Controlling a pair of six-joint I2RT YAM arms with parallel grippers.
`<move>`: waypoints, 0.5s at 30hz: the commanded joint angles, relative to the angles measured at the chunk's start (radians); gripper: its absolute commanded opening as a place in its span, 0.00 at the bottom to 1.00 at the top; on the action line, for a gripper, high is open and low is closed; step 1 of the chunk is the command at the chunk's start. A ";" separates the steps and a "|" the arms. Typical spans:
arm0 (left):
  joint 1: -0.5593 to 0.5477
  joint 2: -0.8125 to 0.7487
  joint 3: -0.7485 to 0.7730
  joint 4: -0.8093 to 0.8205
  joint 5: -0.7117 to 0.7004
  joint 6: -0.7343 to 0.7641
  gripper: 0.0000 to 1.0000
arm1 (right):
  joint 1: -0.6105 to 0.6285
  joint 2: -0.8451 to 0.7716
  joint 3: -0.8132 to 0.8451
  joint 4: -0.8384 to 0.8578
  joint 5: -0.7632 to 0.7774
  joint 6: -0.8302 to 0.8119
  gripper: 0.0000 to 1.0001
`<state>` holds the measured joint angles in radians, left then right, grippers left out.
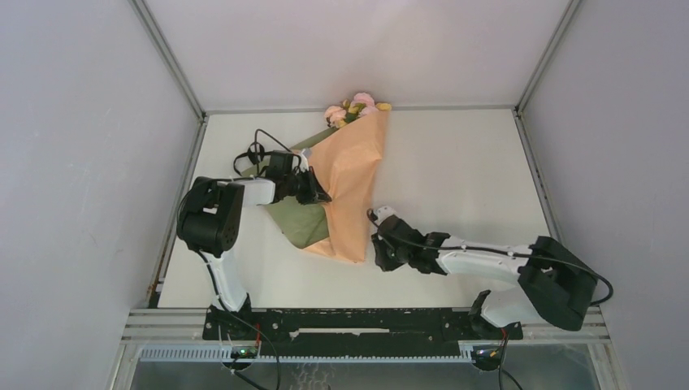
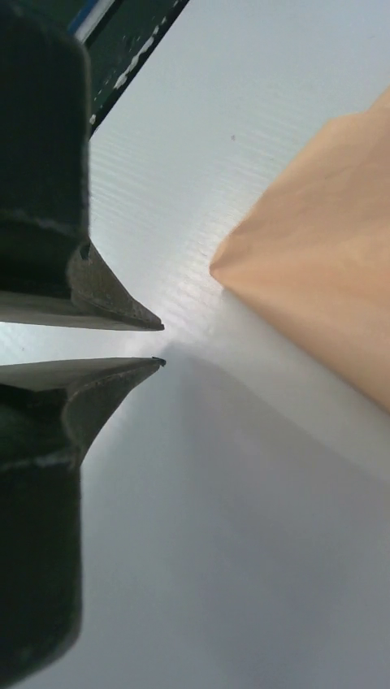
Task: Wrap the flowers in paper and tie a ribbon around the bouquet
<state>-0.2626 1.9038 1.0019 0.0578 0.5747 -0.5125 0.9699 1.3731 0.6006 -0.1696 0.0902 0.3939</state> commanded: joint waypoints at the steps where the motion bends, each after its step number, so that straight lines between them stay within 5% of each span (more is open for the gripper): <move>1: 0.006 -0.044 -0.031 0.022 -0.011 0.057 0.00 | -0.155 -0.100 0.040 -0.022 -0.159 -0.042 0.31; 4: 0.006 -0.045 -0.036 0.027 -0.014 0.059 0.00 | -0.319 -0.092 0.085 0.075 -0.274 -0.040 0.51; 9: 0.006 -0.046 -0.040 0.028 -0.010 0.055 0.00 | -0.533 0.067 0.185 0.276 -0.450 0.052 0.63; 15: 0.005 -0.046 -0.047 0.034 -0.004 0.058 0.00 | -0.588 0.346 0.376 0.392 -0.546 0.150 0.75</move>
<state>-0.2604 1.9034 0.9791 0.0753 0.5747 -0.4877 0.3843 1.5906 0.8642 0.0952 -0.3450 0.4622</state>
